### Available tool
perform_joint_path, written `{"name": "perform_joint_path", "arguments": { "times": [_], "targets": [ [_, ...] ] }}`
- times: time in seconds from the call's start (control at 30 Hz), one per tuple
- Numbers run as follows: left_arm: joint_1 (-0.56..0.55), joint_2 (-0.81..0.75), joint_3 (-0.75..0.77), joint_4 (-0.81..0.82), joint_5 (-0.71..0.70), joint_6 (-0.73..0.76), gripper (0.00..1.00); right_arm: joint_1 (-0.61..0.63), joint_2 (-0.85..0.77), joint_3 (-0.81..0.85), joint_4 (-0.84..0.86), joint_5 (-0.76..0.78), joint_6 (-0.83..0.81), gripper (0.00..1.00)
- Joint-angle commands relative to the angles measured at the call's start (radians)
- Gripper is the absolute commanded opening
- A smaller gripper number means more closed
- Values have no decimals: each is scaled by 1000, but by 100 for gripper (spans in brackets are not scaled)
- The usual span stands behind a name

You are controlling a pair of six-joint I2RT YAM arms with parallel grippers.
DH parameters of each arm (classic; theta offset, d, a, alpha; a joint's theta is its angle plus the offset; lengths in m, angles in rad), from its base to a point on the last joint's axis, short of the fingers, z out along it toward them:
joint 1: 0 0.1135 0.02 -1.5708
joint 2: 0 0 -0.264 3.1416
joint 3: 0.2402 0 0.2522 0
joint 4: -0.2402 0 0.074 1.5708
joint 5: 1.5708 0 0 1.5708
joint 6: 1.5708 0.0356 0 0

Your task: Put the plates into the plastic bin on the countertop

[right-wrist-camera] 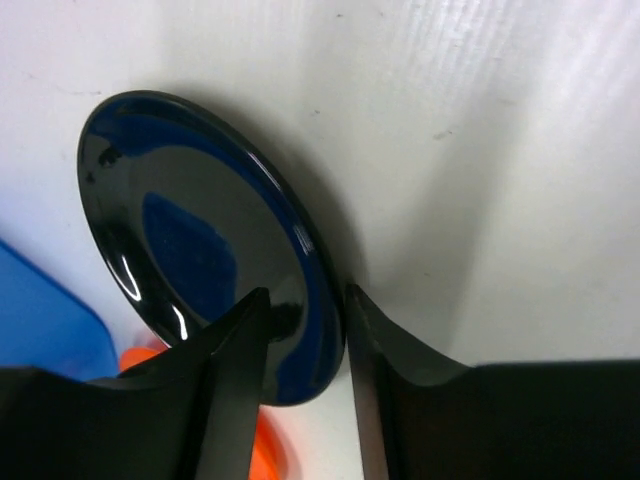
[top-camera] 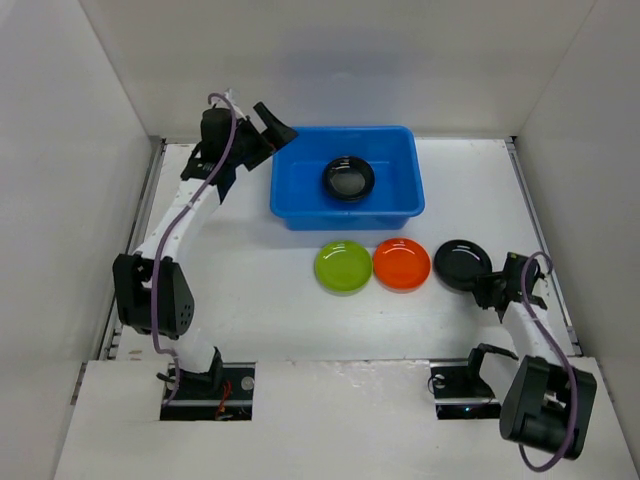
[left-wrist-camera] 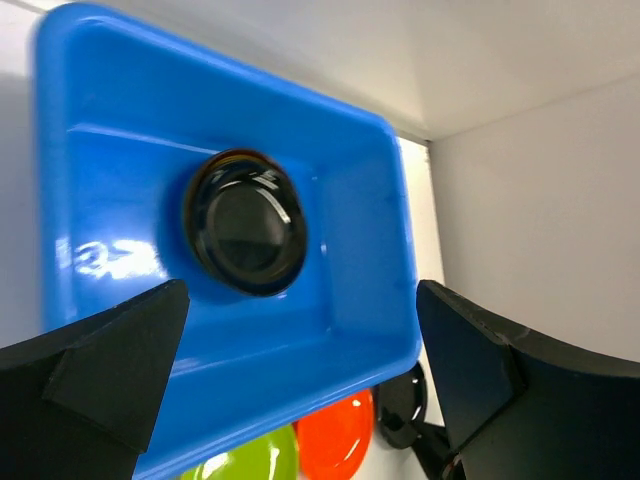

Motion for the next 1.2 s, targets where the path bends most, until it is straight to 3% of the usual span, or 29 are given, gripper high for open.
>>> {"name": "perform_joint_path", "arguments": {
  "times": [0.0,0.2,0.27,0.5,0.73,0.93,1.17],
  "targets": [
    [30,-120,-84,51,-5,49,100,-12,88,17,98,-21,6,38],
    [117,-234,-241,39,-13,74,100,-18,178,55,143,-30,27,6],
    [148,-266,-284,39,-14,71,100,-32,175,69,127,-27,30,0],
    [208,-315,-345,34,-58,68,100,-108,77,185,-37,-12,64,0],
    [195,-291,-350,-27,-169,101,100,-63,36,418,-44,59,113,0],
    [159,-326,-396,-116,-292,174,100,107,255,754,37,12,-52,0],
    [146,-447,-540,-162,-275,154,100,381,641,1190,6,-122,-253,0]
  ]
}}
